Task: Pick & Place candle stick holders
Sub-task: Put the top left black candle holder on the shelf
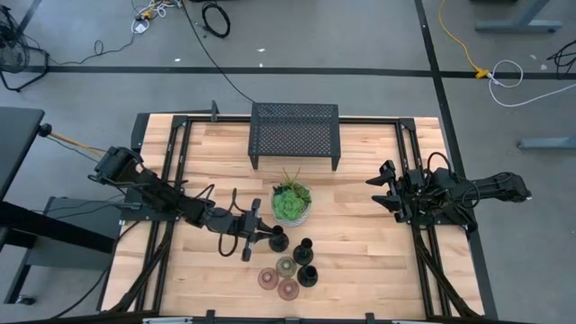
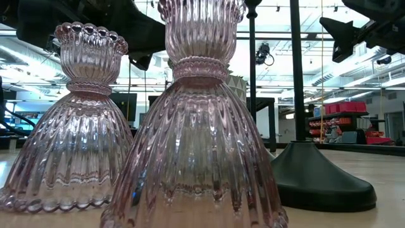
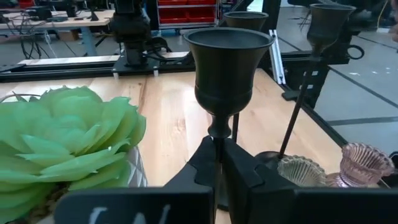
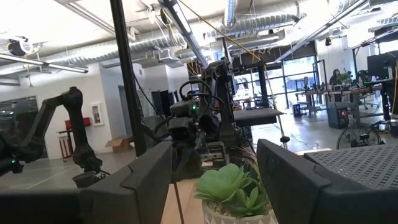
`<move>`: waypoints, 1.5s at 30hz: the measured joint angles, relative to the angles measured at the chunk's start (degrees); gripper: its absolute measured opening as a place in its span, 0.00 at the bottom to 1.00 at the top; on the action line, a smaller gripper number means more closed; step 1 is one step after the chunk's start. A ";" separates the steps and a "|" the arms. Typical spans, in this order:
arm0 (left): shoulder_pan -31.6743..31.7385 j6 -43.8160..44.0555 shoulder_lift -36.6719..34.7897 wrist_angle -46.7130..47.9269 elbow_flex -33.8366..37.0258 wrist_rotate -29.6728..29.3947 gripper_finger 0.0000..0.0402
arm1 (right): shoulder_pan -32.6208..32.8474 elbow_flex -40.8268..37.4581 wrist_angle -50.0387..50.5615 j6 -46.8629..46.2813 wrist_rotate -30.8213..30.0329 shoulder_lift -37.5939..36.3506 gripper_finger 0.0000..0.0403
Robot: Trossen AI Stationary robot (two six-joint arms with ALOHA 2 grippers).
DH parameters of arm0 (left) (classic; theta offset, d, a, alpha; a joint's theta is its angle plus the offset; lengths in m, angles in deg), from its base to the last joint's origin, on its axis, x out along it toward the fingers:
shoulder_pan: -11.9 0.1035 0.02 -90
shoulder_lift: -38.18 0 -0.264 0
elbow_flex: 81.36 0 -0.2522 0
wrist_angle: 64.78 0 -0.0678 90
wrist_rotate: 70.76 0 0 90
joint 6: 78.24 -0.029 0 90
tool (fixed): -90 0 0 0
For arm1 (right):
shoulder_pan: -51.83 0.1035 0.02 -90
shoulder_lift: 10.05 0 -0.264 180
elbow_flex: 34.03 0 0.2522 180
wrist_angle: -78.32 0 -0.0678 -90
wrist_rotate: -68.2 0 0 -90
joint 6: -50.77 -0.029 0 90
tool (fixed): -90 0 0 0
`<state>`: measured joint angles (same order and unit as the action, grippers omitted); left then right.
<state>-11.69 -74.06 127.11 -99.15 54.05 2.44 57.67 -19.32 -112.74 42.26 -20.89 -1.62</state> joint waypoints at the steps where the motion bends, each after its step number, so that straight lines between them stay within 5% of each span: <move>1: 0.00 0.33 -0.09 -0.01 0.00 -0.01 0.02 | 0.00 0.00 0.00 0.00 0.00 0.00 0.58; 10: 0.22 0.66 -6.05 0.13 0.04 -0.51 0.02 | 0.00 0.00 0.00 0.02 0.00 0.00 0.58; 23: 1.03 -2.12 -24.62 1.82 0.04 -1.58 0.02 | 0.00 0.00 0.00 0.02 0.02 0.01 0.59; 33: 6.53 -9.42 -36.60 6.49 0.02 -11.13 0.02 | 0.00 0.00 0.00 0.03 0.02 0.00 0.59; 40: 18.81 -10.29 -37.35 30.16 -9.94 -12.14 0.02 | -0.02 0.00 0.00 2.05 -1.46 0.00 0.59; 45: 29.13 -9.79 -33.97 40.88 -20.25 -4.16 0.02 | -0.02 0.00 -0.02 5.09 -4.80 0.02 0.59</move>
<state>17.44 -83.84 93.14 -58.28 33.80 -1.72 57.65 -19.32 -112.76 47.34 -25.69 -1.60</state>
